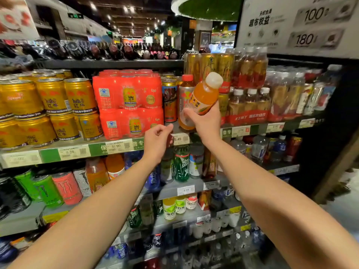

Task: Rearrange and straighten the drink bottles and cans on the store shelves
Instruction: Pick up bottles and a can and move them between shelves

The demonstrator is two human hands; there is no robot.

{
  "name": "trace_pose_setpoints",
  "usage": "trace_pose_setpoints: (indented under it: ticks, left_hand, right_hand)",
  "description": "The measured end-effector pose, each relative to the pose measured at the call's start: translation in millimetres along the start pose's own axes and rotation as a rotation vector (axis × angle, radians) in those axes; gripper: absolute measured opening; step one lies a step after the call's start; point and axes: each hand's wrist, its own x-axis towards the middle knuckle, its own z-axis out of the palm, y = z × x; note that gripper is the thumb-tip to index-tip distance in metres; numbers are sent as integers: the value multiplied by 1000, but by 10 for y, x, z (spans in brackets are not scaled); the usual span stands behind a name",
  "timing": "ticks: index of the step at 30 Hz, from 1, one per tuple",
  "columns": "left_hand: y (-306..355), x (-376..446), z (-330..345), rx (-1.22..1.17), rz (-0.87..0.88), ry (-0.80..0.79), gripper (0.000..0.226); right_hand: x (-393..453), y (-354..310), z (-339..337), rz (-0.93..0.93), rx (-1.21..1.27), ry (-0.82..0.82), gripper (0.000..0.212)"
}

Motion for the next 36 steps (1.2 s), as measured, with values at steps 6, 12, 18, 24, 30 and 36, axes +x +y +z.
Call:
trace_pose_setpoints:
  ticks: [6, 12, 18, 24, 30, 36]
  left_hand:
    - [-278, -255, 179, -79, -134, -99, 19]
    - [-547, -466, 602, -88, -199, -198, 22]
    - [-601, -651, 1168, -6, -155, -304, 23]
    - [-839, -748, 2057, 68, -135, -381, 11]
    - [-1102, -802, 3196, 236, -16, -376, 34]
    - [-1405, -683, 4198, 444, -41, -286, 40]
  right_hand:
    - [-291, 149, -463, 12, -58, -43, 72]
    - [-623, 532, -883, 135, -94, 3, 72]
    - [-685, 942, -1540, 255, -137, 114, 65]
    - [-472, 1448, -2266, 398, -97, 264, 68]
    - [-79, 2198, -3204, 475, -87, 205, 58]
    - [433, 2782, -3967, 522, -148, 4, 60]
